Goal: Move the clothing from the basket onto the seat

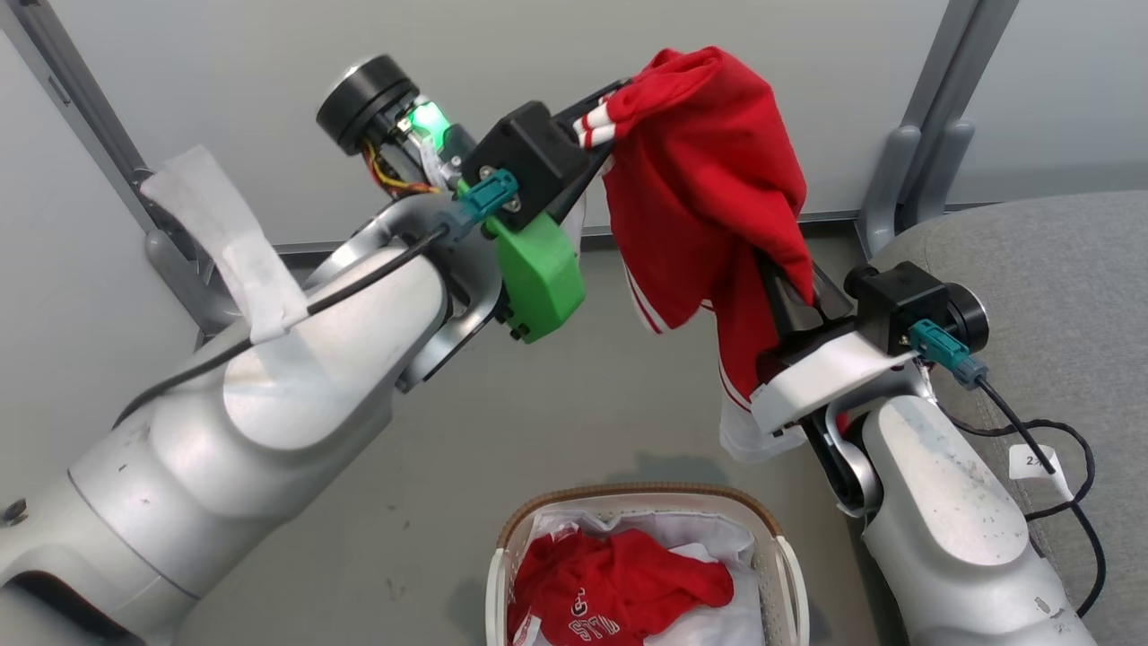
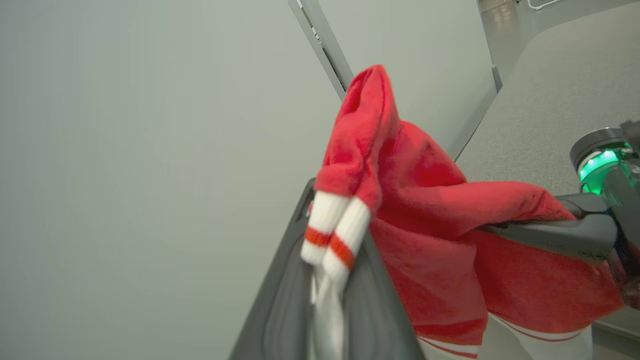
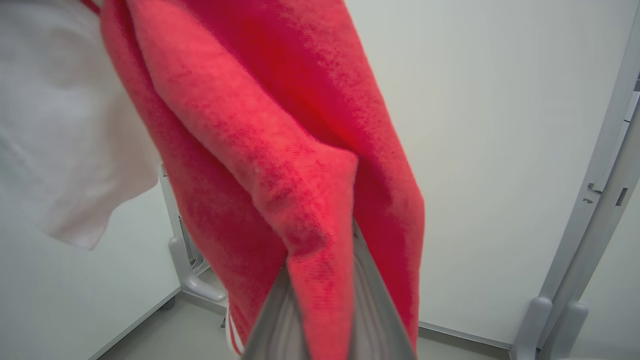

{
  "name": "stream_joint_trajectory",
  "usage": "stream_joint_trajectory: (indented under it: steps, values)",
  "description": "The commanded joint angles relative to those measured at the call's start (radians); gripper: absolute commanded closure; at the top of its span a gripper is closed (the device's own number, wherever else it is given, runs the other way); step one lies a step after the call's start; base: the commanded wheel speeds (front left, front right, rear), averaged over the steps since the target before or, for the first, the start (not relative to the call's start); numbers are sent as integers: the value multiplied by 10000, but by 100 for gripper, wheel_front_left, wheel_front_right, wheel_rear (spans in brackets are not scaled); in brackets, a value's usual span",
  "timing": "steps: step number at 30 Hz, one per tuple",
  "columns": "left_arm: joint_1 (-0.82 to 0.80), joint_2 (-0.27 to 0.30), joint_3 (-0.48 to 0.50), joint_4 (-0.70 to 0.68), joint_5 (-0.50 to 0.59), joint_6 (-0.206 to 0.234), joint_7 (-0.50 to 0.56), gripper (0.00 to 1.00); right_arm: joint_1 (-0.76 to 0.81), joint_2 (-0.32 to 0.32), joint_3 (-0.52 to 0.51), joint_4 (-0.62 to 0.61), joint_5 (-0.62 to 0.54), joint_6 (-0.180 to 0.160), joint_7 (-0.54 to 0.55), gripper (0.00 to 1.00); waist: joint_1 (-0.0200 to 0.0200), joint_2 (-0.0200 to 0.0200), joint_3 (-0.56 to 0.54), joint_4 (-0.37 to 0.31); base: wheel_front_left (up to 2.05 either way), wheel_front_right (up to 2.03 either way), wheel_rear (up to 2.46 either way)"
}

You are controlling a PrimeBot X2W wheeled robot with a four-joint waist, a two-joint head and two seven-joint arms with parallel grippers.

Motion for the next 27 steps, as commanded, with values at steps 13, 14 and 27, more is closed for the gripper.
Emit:
stream_joint_trajectory:
  steps: [13,14,27]
  values:
    - [2710,141,1146,1450,-1532,441,-2223,0,-141,-30,-495,-219,-195,-10,-29,100,0,0,69,-149,0,0,0]
    - [2924,123,1272,1512,-1620,412,-2298,0,-122,-28,-532,-211,-201,-10,-29,100,0,0,75,-157,0,0,0]
    - [6091,-562,3685,904,-1078,116,-2430,0,-45,-30,-1043,-116,-527,-10,-29,100,0,0,248,-264,0,0,0]
